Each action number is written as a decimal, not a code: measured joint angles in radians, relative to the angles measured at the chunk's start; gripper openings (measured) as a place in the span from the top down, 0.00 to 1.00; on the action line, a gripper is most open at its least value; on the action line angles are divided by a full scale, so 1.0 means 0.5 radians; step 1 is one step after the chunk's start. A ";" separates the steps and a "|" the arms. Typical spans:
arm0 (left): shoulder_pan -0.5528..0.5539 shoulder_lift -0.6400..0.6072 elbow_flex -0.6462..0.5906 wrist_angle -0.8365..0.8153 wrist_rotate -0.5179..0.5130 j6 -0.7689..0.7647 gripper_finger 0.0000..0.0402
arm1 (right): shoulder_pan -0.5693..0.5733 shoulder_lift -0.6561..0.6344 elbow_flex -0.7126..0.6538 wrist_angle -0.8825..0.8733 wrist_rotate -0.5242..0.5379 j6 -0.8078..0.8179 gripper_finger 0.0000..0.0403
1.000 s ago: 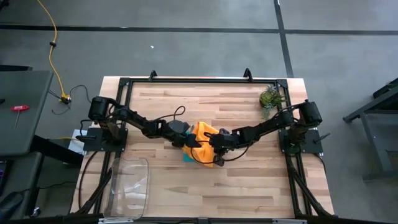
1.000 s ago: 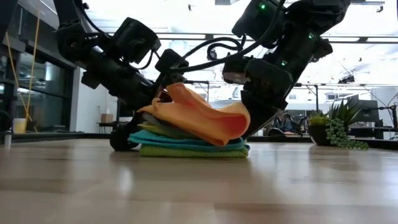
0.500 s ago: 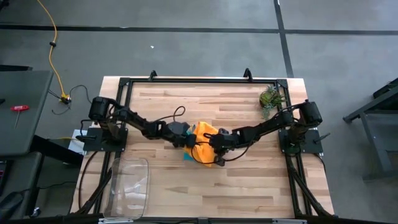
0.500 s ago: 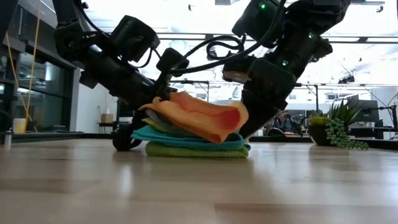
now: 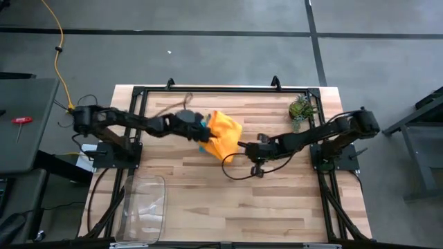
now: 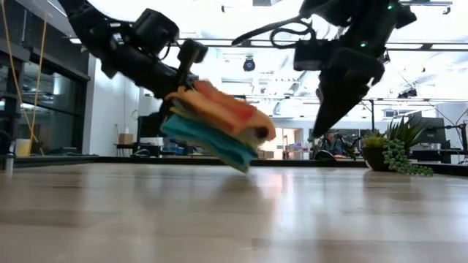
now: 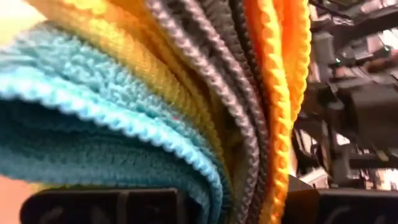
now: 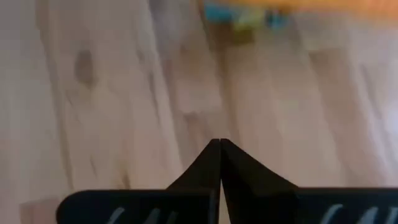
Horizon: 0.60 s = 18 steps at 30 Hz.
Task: Fold microfiber towels
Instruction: Put the folded microfiber towels into the transparent bin
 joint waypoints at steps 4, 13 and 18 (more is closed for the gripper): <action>0.023 -0.264 0.000 -0.217 0.113 0.042 0.89 | -0.044 -0.089 -0.007 -0.182 0.049 0.004 1.00; -0.279 -1.064 0.000 -0.928 0.108 -0.101 0.89 | -0.239 -0.719 -0.780 0.318 -0.075 0.533 1.00; -0.591 -1.507 0.001 -1.196 -0.125 -0.426 0.89 | -0.260 -1.037 -1.035 0.499 -0.027 0.852 1.00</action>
